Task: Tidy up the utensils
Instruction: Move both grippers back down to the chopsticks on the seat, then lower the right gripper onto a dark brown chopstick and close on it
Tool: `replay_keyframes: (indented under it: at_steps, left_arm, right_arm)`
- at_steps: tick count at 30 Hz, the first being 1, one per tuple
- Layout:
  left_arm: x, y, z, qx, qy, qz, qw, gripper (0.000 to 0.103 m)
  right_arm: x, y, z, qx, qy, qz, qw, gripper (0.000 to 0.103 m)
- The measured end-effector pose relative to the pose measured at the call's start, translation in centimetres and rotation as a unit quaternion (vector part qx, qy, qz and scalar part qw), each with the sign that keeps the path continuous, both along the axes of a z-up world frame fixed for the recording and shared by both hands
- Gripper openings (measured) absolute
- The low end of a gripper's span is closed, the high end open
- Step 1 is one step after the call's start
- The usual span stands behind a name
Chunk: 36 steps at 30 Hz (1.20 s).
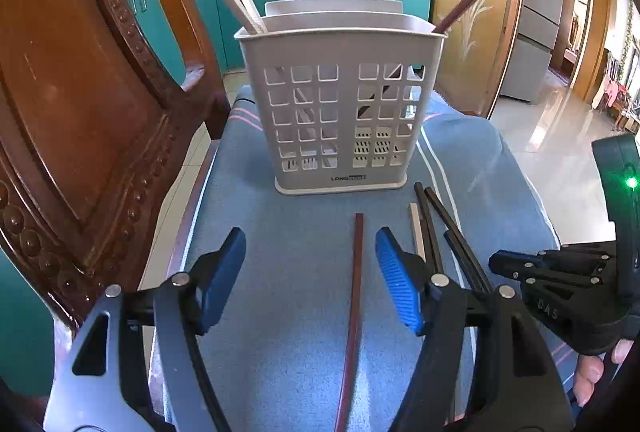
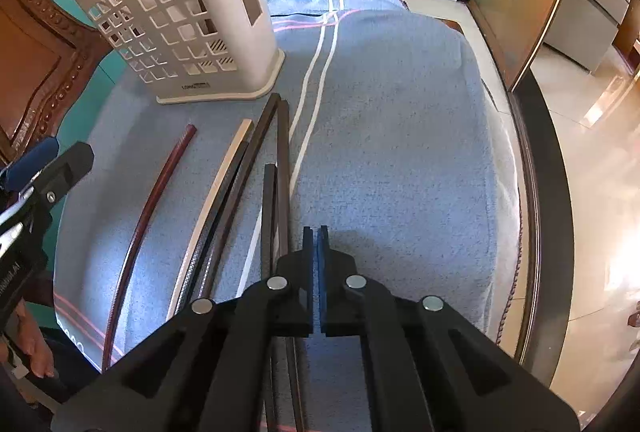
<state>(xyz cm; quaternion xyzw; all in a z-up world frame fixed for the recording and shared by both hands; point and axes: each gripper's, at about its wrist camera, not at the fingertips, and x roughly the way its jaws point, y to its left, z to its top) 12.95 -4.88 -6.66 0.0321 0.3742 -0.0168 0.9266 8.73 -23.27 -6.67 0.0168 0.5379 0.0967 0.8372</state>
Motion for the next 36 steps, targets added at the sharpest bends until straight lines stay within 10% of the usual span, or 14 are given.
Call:
replay_keyframes:
  at_steps: [22,36]
  left_arm:
    - [1.2,0.5,-1.8,0.008,0.048,0.009,0.9988,0.069]
    - [1.5,0.2,-2.4,0.015,0.058,0.004,0.9982,0.071]
  right_arm:
    - [-1.0,1.2,0.9,0.01,-0.025,0.036,0.999,0.028]
    - [-0.9,1.8,-0.1,0.001,-0.011,0.041,0.999,0.025]
